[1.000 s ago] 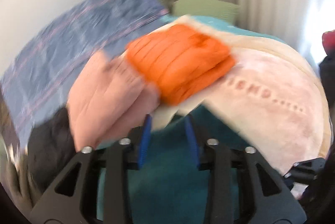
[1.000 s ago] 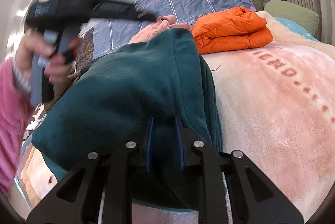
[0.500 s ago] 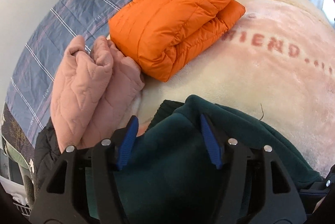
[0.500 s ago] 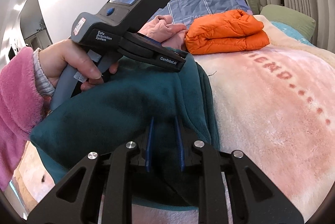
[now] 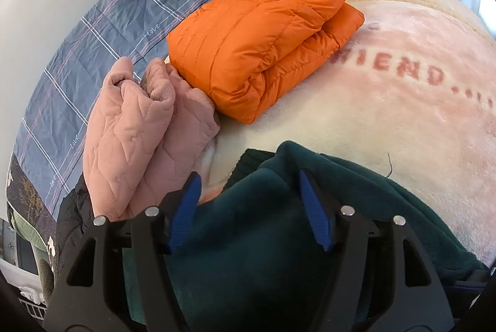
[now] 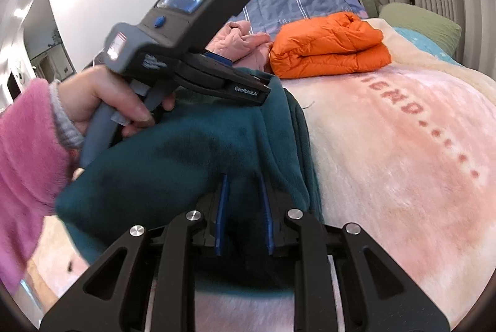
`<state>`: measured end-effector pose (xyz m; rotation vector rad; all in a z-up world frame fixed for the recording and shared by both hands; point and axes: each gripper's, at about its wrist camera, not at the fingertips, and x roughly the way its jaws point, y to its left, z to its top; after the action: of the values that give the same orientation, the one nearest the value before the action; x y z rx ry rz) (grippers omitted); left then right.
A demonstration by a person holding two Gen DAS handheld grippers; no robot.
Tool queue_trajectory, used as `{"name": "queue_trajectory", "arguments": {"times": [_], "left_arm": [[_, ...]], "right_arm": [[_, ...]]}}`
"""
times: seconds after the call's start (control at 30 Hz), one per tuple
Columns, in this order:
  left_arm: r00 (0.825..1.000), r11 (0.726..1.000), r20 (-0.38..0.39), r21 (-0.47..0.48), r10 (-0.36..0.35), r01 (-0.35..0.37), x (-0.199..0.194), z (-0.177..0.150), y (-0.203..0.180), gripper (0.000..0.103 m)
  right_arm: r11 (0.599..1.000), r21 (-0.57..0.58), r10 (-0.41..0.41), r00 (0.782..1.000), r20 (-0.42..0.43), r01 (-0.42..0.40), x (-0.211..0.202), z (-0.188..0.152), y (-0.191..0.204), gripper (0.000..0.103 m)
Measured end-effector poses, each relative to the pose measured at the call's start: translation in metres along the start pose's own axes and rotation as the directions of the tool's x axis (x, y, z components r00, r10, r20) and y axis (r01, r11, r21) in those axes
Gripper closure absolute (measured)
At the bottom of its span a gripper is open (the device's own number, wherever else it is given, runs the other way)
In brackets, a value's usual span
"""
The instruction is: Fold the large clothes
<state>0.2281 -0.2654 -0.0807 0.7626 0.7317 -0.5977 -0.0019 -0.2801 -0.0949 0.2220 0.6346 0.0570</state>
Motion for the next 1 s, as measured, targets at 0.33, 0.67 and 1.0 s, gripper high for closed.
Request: {"name": "queue_trajectory", "arguments": {"times": [0.33, 0.67, 1.0], "left_arm": [[1.000, 1.000, -0.003, -0.005, 0.005, -0.005, 0.003, 0.002, 0.001, 0.037], [1.000, 1.000, 0.011, -0.003, 0.019, -0.018, 0.001, 0.000, 0.003, 0.036], [1.000, 1.000, 0.019, -0.008, 0.018, -0.018, 0.000, -0.001, 0.005, 0.036]], "right_arm": [[0.969, 0.147, 0.207, 0.977, -0.055, -0.197, 0.007, -0.012, -0.034, 0.089], [0.857, 0.465, 0.265, 0.964, -0.031, -0.221, -0.026, -0.018, -0.100, 0.003], [0.726, 0.634, 0.439, 0.889, -0.130, -0.266, 0.026, -0.018, -0.104, 0.001]]}}
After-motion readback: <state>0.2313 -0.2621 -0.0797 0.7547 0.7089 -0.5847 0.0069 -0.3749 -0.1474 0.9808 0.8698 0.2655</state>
